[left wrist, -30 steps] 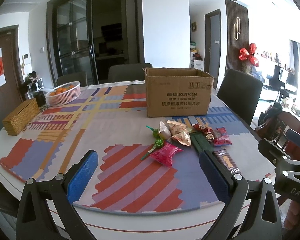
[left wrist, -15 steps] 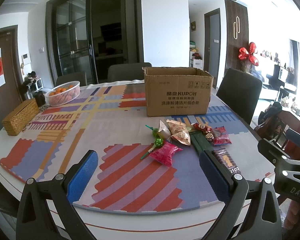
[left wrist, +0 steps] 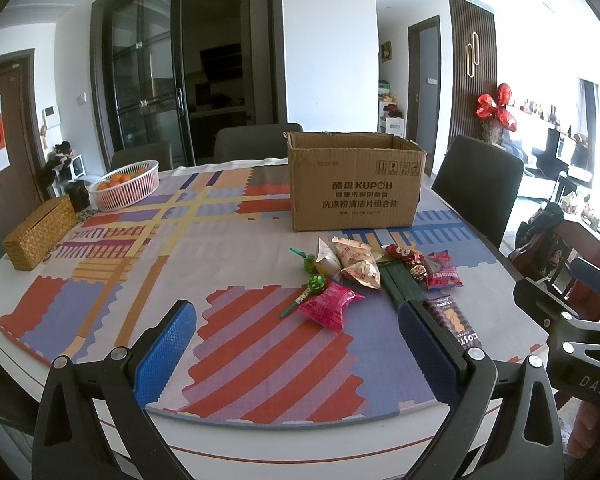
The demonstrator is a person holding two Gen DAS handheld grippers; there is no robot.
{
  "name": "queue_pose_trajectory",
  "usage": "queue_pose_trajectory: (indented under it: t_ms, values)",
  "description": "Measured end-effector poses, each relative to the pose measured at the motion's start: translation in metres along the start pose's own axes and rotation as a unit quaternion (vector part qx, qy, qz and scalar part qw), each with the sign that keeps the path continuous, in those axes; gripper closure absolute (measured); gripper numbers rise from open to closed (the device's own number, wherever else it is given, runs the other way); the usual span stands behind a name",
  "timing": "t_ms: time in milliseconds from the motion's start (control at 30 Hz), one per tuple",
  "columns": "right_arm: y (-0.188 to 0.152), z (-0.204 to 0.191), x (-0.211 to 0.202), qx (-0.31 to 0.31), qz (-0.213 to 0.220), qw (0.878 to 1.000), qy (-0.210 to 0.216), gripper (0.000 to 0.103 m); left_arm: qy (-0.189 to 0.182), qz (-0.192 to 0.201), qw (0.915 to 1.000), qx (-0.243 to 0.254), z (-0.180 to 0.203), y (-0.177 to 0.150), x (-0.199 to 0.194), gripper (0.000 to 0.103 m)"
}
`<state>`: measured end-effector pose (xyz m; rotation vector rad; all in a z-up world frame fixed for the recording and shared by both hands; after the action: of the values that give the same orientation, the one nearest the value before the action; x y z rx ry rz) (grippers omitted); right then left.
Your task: Organize snacks
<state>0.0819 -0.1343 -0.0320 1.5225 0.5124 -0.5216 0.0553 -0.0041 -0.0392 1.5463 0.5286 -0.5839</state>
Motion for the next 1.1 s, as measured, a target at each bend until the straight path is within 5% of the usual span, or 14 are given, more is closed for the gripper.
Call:
queue_pose_trajectory:
  t_ms: [633,1100]
  values:
    - [-0.008,-0.007,0.022,-0.004,-0.042,0.999,0.015,0.001,-0.013,-0.028,0.9994,0.016,0.005,-0.008,0.022,0.001]
    - [-0.016,-0.005,0.072,0.006,-0.111,0.994,0.022,0.001,-0.025,-0.070,0.9962,0.046,0.012,-0.003,0.076,0.020]
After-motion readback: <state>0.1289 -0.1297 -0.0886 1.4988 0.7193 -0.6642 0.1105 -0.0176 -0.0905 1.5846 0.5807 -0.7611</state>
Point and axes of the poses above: each gripper's, at about its wrist camera, not at the fingertips, and x roughly the way its jaws point, z to its right, y to its top, the point moved 8 cm from there along x, roughly the way its jaws point, and after that the axes turned 8 degrees about -z, right-handed, at the moved point
